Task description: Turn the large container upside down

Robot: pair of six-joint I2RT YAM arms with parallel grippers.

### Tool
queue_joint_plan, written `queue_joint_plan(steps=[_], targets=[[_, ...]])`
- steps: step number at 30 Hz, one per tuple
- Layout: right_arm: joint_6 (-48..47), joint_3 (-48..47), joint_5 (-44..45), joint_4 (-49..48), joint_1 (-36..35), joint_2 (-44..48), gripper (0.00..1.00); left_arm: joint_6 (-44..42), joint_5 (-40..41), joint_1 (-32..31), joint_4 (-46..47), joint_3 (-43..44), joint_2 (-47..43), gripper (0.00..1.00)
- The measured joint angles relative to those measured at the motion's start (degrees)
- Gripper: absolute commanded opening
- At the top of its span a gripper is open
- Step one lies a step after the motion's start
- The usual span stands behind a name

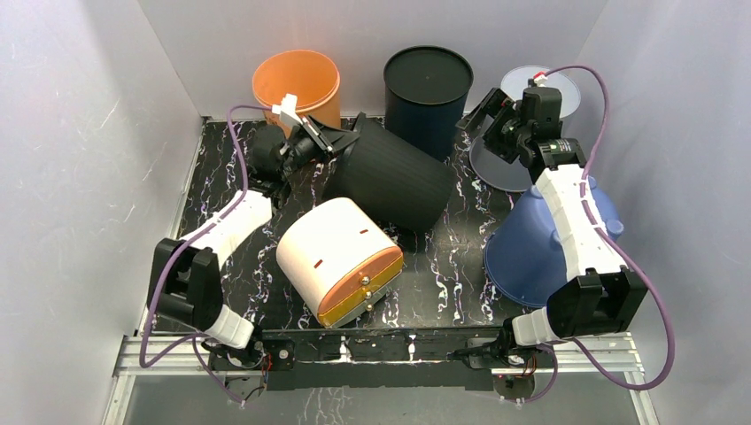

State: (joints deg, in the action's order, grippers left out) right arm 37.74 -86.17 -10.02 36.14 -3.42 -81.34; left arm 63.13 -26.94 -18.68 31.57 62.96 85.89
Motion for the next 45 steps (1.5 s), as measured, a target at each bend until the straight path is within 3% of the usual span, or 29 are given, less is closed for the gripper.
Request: queue_joint_plan(steps=[5,11,19,22,25,29,39,45], targets=[[-0.3,4.8,-5.6,-2.8,0.0,0.0,0.98,5.0,-0.7,0.1,8.9,-4.7,3.5,0.0],[-0.9,7.4,-9.6,-4.0,-0.9,0.0,0.98,3.7,-0.3,0.2,9.9,-6.1,3.9,0.0],[-0.1,12.1,-8.9,-9.0,-8.5,-2.3,0.98,-5.7,2.6,1.0,1.2,-6.1,1.5,0.0],[-0.2,12.1,-8.4,-8.9,-8.6,-2.3,0.98,-15.1,3.8,1.4,-6.7,-4.7,-0.2,0.0],[-2.4,12.0,-2.2,-5.9,-9.2,-1.9,0.98,-22.3,2.9,1.5,-13.0,-2.1,-0.3,0.0],[-4.6,12.0,1.5,-3.7,-9.7,-1.4,0.98,-25.2,3.0,1.5,-15.8,-2.1,-0.3,0.0],[-3.0,20.5,-9.0,-8.6,-9.7,0.0,0.8,-28.0,2.5,1.6,-18.2,-0.2,0.9,0.0],[-3.8,19.3,-10.5,-7.6,-9.3,0.2,0.55,-28.3,2.3,2.0,-18.0,0.5,1.8,0.0]])
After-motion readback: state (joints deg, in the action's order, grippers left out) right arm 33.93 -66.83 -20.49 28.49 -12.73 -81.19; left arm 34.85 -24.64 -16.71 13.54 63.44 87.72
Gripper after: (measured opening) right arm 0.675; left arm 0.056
